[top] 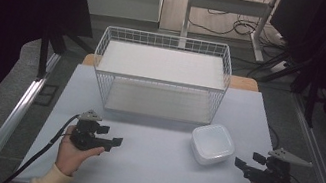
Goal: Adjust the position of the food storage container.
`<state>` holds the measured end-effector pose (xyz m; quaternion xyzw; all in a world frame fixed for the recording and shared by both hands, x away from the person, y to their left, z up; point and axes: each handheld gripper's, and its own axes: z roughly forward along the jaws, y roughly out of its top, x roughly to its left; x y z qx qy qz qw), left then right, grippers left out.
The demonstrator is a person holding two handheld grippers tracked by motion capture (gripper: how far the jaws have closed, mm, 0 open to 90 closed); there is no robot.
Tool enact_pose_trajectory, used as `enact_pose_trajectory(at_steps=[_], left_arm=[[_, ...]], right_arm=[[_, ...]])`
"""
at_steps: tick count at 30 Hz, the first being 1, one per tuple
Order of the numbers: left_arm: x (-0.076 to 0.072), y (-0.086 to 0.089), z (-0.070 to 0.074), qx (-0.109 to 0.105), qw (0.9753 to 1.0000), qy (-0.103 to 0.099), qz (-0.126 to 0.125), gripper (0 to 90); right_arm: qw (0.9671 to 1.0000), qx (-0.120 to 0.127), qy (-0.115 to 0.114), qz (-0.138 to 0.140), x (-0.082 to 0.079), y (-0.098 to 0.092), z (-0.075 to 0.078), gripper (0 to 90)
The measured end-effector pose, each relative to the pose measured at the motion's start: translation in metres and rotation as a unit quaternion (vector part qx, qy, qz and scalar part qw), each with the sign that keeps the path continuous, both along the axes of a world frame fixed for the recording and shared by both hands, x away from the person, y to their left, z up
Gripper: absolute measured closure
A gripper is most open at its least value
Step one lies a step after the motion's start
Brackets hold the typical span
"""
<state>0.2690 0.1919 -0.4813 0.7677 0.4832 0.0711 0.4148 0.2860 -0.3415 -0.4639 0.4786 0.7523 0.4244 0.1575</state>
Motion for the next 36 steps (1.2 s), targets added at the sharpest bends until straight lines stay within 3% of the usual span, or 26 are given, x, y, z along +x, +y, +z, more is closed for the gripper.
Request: enact_pose_trajectory(at_steps=[4, 9, 12, 23, 27, 34, 36], left_arm=[[-0.003, 0.001, 0.001, 0.005, 1.0000, -0.004, 0.007, 26.1], [-0.003, 0.002, 0.002, 0.012, 0.9999, -0.007, 0.008, 26.0], [-0.006, 0.001, 0.003, 0.004, 1.0000, -0.005, 0.000, 26.1], [-0.007, 0.004, 0.007, -0.006, 0.9999, -0.013, 0.005, 25.7], [-0.006, 0.004, 0.005, 0.001, 0.9999, -0.008, 0.006, 24.9], [-0.006, 0.004, 0.006, 0.001, 0.9999, -0.006, 0.008, 24.3], [-0.007, 0.004, 0.006, 0.002, 0.9999, -0.006, 0.008, 24.3]], right_arm=[[1.0000, 0.005, -0.001, -0.001, 0.003, -0.003, 0.002, 21.4], [0.9998, 0.002, 0.018, -0.009, 0.007, -0.003, -0.004, 22.3], [0.9997, -0.006, 0.023, -0.002, 0.006, 0.001, -0.004, 22.9], [1.0000, -0.004, 0.008, -0.001, 0.004, 0.002, 0.002, 25.2], [0.9999, -0.010, 0.005, 0.002, 0.005, 0.002, 0.002, 25.2], [0.9998, 0.007, 0.017, 0.009, 0.012, 0.002, 0.010, 28.2], [0.9998, 0.001, 0.017, 0.007, 0.014, 0.002, 0.013, 29.1]])
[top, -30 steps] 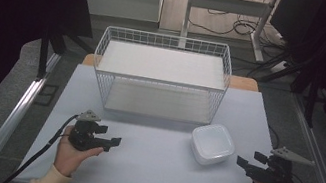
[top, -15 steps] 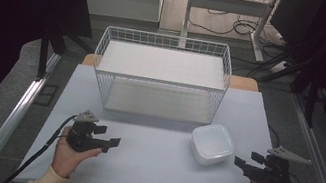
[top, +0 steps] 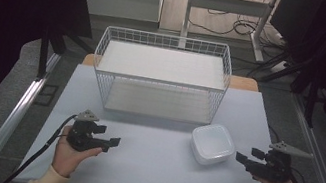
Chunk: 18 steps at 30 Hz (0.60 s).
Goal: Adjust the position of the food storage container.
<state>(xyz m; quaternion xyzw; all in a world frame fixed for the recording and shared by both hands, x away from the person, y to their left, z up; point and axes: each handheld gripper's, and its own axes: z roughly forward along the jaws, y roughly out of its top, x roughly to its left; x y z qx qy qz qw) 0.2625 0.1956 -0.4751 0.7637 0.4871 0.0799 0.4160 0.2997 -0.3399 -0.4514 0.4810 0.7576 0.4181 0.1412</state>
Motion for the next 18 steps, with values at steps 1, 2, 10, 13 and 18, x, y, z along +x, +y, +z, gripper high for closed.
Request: enact_pose_trajectory(at_steps=[1, 2, 10, 13, 18], left_arm=[[0.000, 0.000, 0.000, 0.000, 1.0000, 0.000, 0.000, 24.3], [0.000, 0.000, 0.001, -0.002, 1.0000, -0.001, 0.000, 24.3], [0.002, 0.003, 0.002, -0.005, 1.0000, 0.000, 0.003, 24.2], [0.002, 0.004, 0.003, -0.007, 1.0000, 0.000, 0.004, 24.2], [0.001, 0.003, 0.005, -0.014, 0.9999, 0.000, 0.001, 24.3]], right_arm=[[1.0000, -0.001, -0.001, 0.000, 0.001, 0.000, 0.001, 30.2], [1.0000, -0.002, 0.002, 0.001, 0.002, 0.000, 0.002, 31.0], [0.9998, -0.004, 0.020, -0.003, 0.024, 0.006, 0.019, 36.6], [0.9996, -0.008, 0.026, -0.006, 0.030, 0.009, 0.023, 38.7], [0.9987, -0.025, 0.045, -0.002, 0.047, 0.014, 0.027, 43.7]])
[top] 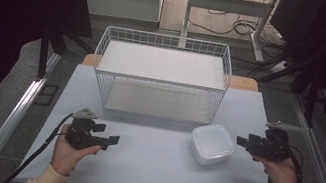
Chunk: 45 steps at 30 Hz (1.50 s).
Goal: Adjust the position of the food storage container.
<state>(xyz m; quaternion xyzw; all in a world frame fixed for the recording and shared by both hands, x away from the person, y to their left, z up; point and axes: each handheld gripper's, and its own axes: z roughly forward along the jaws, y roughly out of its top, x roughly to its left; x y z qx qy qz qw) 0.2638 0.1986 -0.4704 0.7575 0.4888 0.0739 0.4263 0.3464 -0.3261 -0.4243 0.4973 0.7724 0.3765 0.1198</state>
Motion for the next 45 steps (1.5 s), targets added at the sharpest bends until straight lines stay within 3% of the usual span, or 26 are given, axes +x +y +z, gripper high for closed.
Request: enact_pose_trajectory(at_steps=[6, 15, 19, 20, 25, 36, 45], left_arm=[[0.000, 0.001, 0.000, 0.002, 1.0000, 0.001, -0.002, 24.3], [0.001, -0.001, -0.002, 0.004, 1.0000, 0.005, -0.006, 24.1], [0.001, -0.001, -0.001, 0.002, 0.9999, 0.007, -0.008, 24.1], [0.000, -0.001, -0.001, 0.001, 0.9999, 0.007, -0.008, 24.1], [0.000, -0.001, -0.002, 0.002, 0.9999, 0.009, -0.009, 24.2], [0.002, -0.003, -0.004, 0.004, 0.9998, 0.014, -0.012, 24.2], [0.002, -0.003, -0.005, 0.006, 0.9998, 0.014, -0.013, 24.2]], right_arm=[[0.9993, -0.017, 0.034, 0.005, 0.024, 0.008, 0.001, 52.6], [0.9949, -0.055, 0.084, 0.015, 0.058, 0.020, -0.011, 68.8], [0.9923, -0.066, 0.102, 0.022, 0.064, 0.024, -0.018, 83.3], [0.9906, -0.079, 0.107, 0.030, 0.065, 0.025, -0.021, 86.5], [0.9860, -0.109, 0.113, 0.055, 0.066, 0.034, -0.030, 89.5], [0.9865, -0.113, 0.103, 0.059, 0.065, 0.039, -0.030, 89.7], [0.9849, -0.118, 0.097, 0.082, 0.062, 0.051, -0.031, 89.7]])
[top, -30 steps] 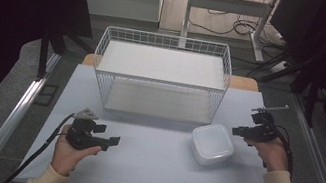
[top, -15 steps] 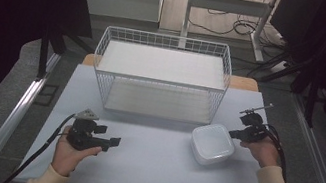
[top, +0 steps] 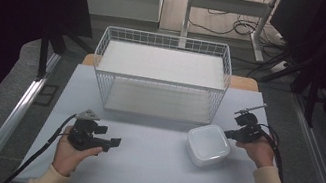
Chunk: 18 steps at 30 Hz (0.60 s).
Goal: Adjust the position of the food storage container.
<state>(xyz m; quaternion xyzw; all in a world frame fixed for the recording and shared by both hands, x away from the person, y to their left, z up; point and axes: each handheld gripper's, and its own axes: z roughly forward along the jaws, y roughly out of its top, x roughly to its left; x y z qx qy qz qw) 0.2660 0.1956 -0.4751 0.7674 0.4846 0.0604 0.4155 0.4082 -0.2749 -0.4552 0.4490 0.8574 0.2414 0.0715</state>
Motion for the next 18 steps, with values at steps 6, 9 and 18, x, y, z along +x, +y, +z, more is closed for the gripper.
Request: enact_pose_trajectory(at_steps=[6, 9, 18], left_arm=[[0.000, 0.001, 0.001, 0.000, 1.0000, -0.001, 0.001, 24.2], [0.000, 0.001, 0.001, 0.000, 1.0000, -0.001, 0.001, 24.2], [-0.001, 0.002, 0.002, -0.003, 1.0000, -0.003, 0.002, 24.3]], right_arm=[[0.9998, 0.004, 0.000, 0.017, -0.003, 0.009, -0.001, 89.7], [0.9997, 0.005, -0.002, 0.025, -0.006, 0.015, -0.002, 89.7], [0.9980, -0.002, -0.002, 0.063, -0.013, 0.044, -0.003, 89.7]])
